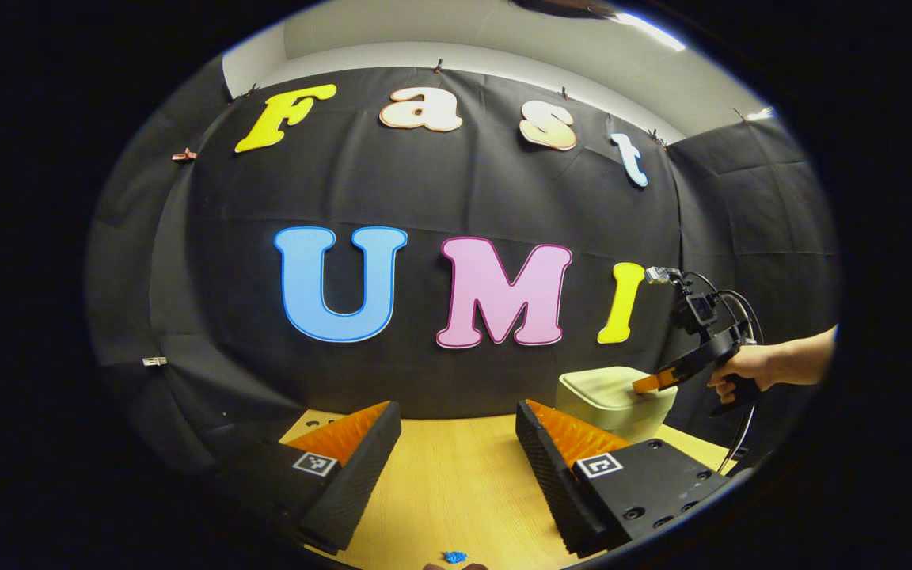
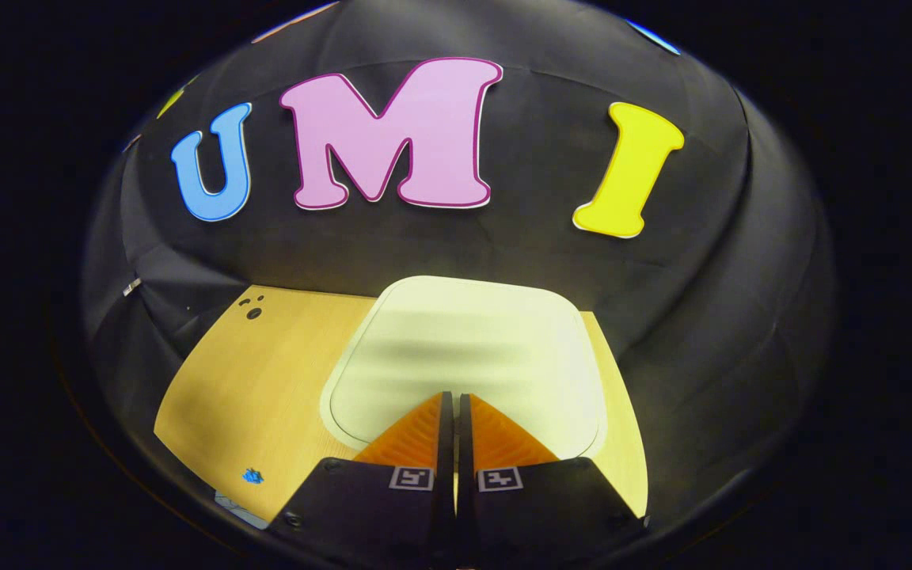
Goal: Press the lid of the desktop garbage bin to open it, pick up the crumpled paper on the desktop and throw it into the bin, then pick up the pop can on the desktop and drop it into the bin, and finally close the garbage bin lid.
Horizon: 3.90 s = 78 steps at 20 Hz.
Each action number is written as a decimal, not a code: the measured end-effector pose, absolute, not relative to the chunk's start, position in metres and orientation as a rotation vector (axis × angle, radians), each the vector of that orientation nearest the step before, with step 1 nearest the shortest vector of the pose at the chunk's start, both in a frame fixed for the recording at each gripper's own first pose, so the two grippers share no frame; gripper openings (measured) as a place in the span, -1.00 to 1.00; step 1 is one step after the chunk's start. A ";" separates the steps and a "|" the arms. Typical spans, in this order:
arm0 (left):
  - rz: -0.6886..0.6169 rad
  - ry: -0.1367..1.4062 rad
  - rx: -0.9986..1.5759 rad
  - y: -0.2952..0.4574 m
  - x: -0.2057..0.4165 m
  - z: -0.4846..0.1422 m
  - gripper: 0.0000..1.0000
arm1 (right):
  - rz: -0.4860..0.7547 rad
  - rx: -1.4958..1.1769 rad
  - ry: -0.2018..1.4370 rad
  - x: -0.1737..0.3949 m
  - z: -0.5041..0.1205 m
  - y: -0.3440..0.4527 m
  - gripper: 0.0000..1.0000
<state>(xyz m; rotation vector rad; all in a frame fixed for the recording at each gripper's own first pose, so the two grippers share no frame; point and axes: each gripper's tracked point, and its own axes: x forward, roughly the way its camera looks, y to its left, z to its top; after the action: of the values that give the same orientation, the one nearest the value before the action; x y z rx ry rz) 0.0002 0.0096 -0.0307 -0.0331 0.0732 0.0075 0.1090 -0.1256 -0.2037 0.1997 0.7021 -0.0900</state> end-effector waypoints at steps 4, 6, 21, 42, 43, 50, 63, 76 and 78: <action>0.002 0.067 -0.040 0.009 0.001 -0.030 0.88 | -0.073 0.178 0.646 0.115 -0.198 -0.126 -0.89; 0.001 0.061 -0.032 0.011 0.001 -0.027 0.88 | -0.098 0.162 0.618 0.113 -0.189 -0.131 -0.89; -0.010 0.045 -0.029 0.010 -0.001 -0.022 0.88 | -0.118 0.163 0.371 0.128 -0.086 -0.134 -0.89; -0.041 0.054 -0.027 0.009 -0.017 -0.029 0.88 | -0.087 -0.030 0.141 0.075 -0.015 -0.087 -0.22; -0.043 0.059 -0.025 0.009 -0.019 -0.031 0.88 | -0.083 -0.036 0.128 0.071 -0.013 -0.081 -0.01; -0.047 0.161 -0.028 0.010 -0.034 -0.075 0.88 | -0.047 -0.012 0.100 0.041 -0.011 -0.044 0.34; -0.057 0.489 -0.065 0.007 -0.036 -0.228 0.89 | -0.013 0.056 0.247 0.004 -0.067 -0.015 0.43; -0.025 0.753 -0.005 0.006 -0.030 -0.375 0.80 | -0.013 0.095 0.358 -0.019 -0.102 -0.030 0.43; -0.021 0.790 0.004 0.008 -0.032 -0.394 0.72 | -0.011 0.104 0.369 -0.020 -0.105 -0.032 0.43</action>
<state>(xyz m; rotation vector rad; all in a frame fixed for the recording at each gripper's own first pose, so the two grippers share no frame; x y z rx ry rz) -0.0317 0.0083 -0.3942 0.0039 0.7899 -0.0206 -0.0198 -0.0322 -0.1051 0.1043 0.3687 -0.0114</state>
